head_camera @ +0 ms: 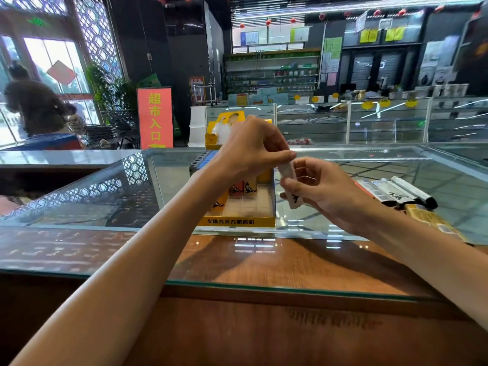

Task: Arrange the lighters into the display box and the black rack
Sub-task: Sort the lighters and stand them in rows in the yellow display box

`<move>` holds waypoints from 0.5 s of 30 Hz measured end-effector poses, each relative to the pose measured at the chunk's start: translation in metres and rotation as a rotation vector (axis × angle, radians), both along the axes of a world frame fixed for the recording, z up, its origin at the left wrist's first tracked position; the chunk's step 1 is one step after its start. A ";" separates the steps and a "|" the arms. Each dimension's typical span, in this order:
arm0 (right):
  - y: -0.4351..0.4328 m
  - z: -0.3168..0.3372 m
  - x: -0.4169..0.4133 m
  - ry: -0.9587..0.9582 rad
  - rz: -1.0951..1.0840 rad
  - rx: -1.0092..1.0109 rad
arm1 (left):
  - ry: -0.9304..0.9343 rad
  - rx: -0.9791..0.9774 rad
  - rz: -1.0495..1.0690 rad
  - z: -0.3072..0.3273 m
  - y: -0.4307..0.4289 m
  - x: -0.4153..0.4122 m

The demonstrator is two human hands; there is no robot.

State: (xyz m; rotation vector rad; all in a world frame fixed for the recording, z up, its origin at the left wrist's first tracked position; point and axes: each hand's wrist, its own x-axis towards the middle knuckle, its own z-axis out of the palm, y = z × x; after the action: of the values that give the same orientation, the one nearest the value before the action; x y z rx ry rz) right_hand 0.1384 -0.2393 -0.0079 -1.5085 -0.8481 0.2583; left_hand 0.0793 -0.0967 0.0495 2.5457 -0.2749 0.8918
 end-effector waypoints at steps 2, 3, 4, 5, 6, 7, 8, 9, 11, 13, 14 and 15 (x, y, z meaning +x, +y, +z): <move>-0.001 0.001 0.001 0.015 0.000 0.042 | 0.018 -0.017 -0.024 0.006 0.007 0.001; -0.001 0.001 0.002 0.023 -0.009 0.057 | -0.010 -0.030 -0.017 0.010 0.012 0.001; -0.001 0.001 0.003 0.023 -0.035 0.063 | -0.057 -0.040 0.005 0.015 0.018 0.002; -0.002 0.001 0.005 0.015 -0.078 0.060 | -0.108 -0.038 0.036 0.019 0.025 0.004; -0.003 0.001 0.007 0.000 -0.128 0.054 | -0.149 -0.023 0.070 0.022 0.030 0.007; -0.004 0.000 0.008 -0.017 -0.173 0.047 | -0.172 -0.003 0.101 0.023 0.034 0.010; -0.005 0.000 0.010 -0.038 -0.207 0.035 | -0.179 0.013 0.123 0.023 0.036 0.015; -0.006 -0.001 0.011 -0.066 -0.229 0.008 | -0.173 0.025 0.134 0.021 0.037 0.020; -0.007 -0.002 0.012 -0.186 -0.256 -0.123 | -0.158 0.061 0.130 0.015 0.035 0.029; -0.007 -0.005 0.013 -0.375 -0.231 -0.334 | -0.159 0.107 0.112 0.009 0.034 0.036; -0.007 -0.007 0.013 -0.468 -0.194 -0.444 | -0.156 0.124 0.107 0.006 0.033 0.039; -0.007 -0.009 0.013 -0.556 -0.151 -0.539 | -0.145 0.140 0.103 0.003 0.033 0.042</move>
State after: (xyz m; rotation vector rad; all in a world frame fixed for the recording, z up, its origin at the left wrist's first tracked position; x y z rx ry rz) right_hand 0.1512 -0.2465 -0.0166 -2.1943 -1.1497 -0.0629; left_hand 0.1215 -0.0635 0.0529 2.6471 -0.2594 1.1358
